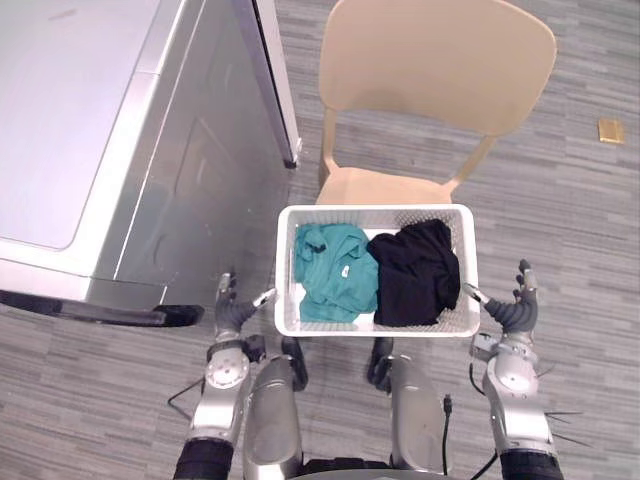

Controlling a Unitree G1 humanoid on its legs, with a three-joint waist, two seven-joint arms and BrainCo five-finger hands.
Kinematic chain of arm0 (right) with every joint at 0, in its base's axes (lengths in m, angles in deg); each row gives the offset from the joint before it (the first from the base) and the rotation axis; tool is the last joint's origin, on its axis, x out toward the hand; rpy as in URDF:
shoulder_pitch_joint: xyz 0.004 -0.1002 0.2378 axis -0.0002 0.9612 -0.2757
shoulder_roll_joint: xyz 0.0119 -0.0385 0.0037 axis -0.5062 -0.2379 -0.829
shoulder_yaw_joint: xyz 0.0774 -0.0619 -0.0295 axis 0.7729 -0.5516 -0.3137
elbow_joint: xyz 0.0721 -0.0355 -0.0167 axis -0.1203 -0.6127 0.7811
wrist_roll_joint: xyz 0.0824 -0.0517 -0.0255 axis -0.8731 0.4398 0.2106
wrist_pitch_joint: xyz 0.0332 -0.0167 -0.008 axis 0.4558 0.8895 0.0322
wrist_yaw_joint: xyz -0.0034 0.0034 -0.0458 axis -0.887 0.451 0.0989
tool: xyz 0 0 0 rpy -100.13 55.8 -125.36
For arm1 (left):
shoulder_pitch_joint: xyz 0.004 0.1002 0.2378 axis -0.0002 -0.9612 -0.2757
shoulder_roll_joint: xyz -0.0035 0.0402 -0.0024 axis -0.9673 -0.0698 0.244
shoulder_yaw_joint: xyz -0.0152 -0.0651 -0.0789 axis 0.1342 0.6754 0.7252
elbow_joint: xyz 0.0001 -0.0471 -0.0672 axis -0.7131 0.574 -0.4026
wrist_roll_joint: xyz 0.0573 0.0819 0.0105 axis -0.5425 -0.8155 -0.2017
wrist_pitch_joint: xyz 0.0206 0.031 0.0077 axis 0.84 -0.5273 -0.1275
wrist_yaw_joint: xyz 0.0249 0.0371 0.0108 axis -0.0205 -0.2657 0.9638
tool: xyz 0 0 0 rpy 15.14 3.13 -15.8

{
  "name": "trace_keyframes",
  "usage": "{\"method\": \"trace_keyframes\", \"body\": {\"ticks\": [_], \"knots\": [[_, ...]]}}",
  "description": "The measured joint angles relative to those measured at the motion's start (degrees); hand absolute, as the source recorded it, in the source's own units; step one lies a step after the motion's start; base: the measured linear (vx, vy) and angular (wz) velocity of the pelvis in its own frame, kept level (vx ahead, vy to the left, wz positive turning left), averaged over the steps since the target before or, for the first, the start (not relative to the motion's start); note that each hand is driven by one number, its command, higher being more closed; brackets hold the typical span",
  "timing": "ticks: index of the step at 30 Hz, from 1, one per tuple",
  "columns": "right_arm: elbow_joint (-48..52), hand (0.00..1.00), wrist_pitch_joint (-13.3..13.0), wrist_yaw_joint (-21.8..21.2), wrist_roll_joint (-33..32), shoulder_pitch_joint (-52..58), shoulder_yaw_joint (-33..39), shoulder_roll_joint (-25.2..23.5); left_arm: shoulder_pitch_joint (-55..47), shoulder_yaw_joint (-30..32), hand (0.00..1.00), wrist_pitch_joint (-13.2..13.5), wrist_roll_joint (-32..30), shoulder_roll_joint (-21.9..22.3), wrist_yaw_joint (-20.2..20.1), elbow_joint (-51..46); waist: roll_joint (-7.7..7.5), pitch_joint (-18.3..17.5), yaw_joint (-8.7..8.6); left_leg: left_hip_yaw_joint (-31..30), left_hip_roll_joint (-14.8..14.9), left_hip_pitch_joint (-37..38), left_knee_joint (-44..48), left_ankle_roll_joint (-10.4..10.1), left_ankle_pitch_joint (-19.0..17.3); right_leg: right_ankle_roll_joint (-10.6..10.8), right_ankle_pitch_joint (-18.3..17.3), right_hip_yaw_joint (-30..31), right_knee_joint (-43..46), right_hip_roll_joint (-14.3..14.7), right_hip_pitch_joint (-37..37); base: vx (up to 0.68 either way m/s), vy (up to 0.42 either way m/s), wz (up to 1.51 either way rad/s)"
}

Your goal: Pick up the laundry basket with both hands and put the clothes into the washing machine.

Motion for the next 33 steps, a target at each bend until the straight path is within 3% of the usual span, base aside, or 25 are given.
{"method": "trace_keyframes", "body": {"ticks": [5,8,13,21,25,27,28,30,31,32,33], "knots": [[-9.1,0.00,-0.4,-2.9,-1.6,2.4,2.9,-0.7,-5.1,1.8,0.00,-0.3,-0.1,0.2,-3.0,8.9,-0.10,-4.3,0.16,0.3,-1.4,4.9,-4.7,-0.9,0.7,0.4,-0.1,-0.6,-3.0,-0.2,4.4,0.10,0.006,0.07],[-17.2,0.00,0.4,-4.5,-2.8,4.2,2.9,-1.2,-6.5,2.7,0.00,-1.1,-0.2,0.3,-4.4,17.1,0.25,-8.7,0.12,0.5,-1.8,8.2,-7.8,-1.3,1.3,1.3,0.5,-1.3,-6.6,0.3,7.9,0.16,0.017,0.02],[-31.2,0.00,1.0,-5.9,-4.5,5.2,5.4,-3.1,-6.3,8.5,0.00,-1.8,-1.8,1.4,-4.9,28.6,0.48,-13.2,0.08,1.5,-2.8,14.9,-14.0,-2.0,2.9,2.3,1.4,-1.5,-12.0,0.9,14.2,0.11,0.008,0.00],[-40.3,0.00,1.0,-7.0,-4.6,4.5,5.1,-4.3,-6.0,10.2,0.00,-2.0,-3.6,3.3,-3.5,34.6,0.50,-13.4,0.16,5.9,-2.7,19.5,-17.5,-2.4,3.6,2.6,3.4,1.9,-12.6,2.1,14.5,0.00,0.001,-0.29],[-41.1,0.00,1.0,-6.9,-4.7,2.6,3.3,-5.7,-3.4,10.4,0.00,-1.9,-3.5,2.8,-2.2,34.6,-0.40,-12.9,0.13,8.6,-1.2,15.6,-13.1,-1.7,4.0,4.0,6.9,2.2,-6.8,1.8,7.7,-0.15,-0.019,-0.36],[-40.8,0.00,1.0,-6.8,-4.7,2.5,2.1,-5.7,-2.3,10.5,0.00,-1.5,-3.5,3.1,-1.8,34.4,-1.27,-12.1,0.06,8.7,-0.4,14.1,-11.4,-0.4,4.2,3.1,2.4,1.0,1.8,0.1,6.6,-0.24,-0.070,0.31],[-41.0,0.00,1.1,-6.8,-4.6,3.0,0.3,-6.2,-1.6,10.4,0.00,-1.2,-3.5,2.5,-1.2,33.8,-2.86,-11.8,0.23,7.9,-0.4,13.2,-8.9,0.3,3.7,4.8,-2.3,1.1,15.1,-2.2,6.3,-0.13,-0.089,0.61],[-41.2,0.00,0.9,-6.8,-4.5,2.9,-1.9,-6.5,-1.6,11.0,0.00,-1.2,-3.4,1.9,-1.0,32.5,-4.86,-11.9,0.76,6.1,0.0,10.3,-5.4,0.4,3.6,6.7,-4.1,2.3,19.9,-2.4,7.7,-0.16,-0.210,0.60],[-42.3,0.00,0.8,-6.8,-4.4,1.4,-3.6,-6.3,-1.3,11.2,0.00,-1.1,-3.5,2.3,-0.9,31.4,-4.81,-11.4,1.86,5.0,0.5,8.0,-3.3,0.3,3.6,7.8,-6.6,3.2,16.3,-0.4,8.4,-0.21,-0.219,0.32],[-43.0,0.00,0.8,-6.8,-4.4,0.2,-4.2,-6.2,-1.2,11.7,0.00,-0.9,-3.4,2.7,-0.9,31.1,-4.47,-11.6,2.37,4.5,1.0,7.2,-3.5,-0.1,3.9,7.4,-7.4,3.3,13.6,0.9,9.1,-0.28,-0.166,0.07],[-43.1,0.00,0.6,-6.6,-4.4,-1.2,-5.1,-5.4,-1.1,12.3,0.00,-0.9,-3.3,4.2,-0.5,30.4,-2.52,-11.4,3.49,3.9,1.6,5.5,-5.4,-1.1,5.6,4.1,-9.3,3.1,6.5,3.3,10.9,-0.31,-0.163,-0.02]]}}
